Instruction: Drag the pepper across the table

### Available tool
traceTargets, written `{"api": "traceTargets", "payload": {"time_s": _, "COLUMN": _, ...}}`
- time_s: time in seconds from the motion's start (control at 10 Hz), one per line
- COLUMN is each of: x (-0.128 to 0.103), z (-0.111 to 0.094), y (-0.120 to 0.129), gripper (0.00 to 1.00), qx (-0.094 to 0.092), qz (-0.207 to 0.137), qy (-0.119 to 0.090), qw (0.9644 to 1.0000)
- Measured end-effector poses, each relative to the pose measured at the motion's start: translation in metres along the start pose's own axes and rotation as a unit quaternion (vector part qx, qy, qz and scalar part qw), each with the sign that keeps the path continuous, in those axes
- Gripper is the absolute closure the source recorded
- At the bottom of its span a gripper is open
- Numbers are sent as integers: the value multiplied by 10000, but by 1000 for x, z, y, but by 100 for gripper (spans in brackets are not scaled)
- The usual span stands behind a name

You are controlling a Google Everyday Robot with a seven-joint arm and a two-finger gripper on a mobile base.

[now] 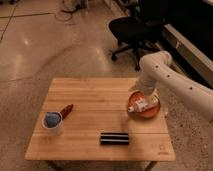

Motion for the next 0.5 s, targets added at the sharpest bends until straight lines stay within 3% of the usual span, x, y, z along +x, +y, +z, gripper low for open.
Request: {"api": "traceTargets", "payload": {"time_s": 0.5, "x": 1, "z": 1, "y": 2, "gripper": 20, "qx": -2, "qz": 20, "qy": -5, "qw": 10000}}
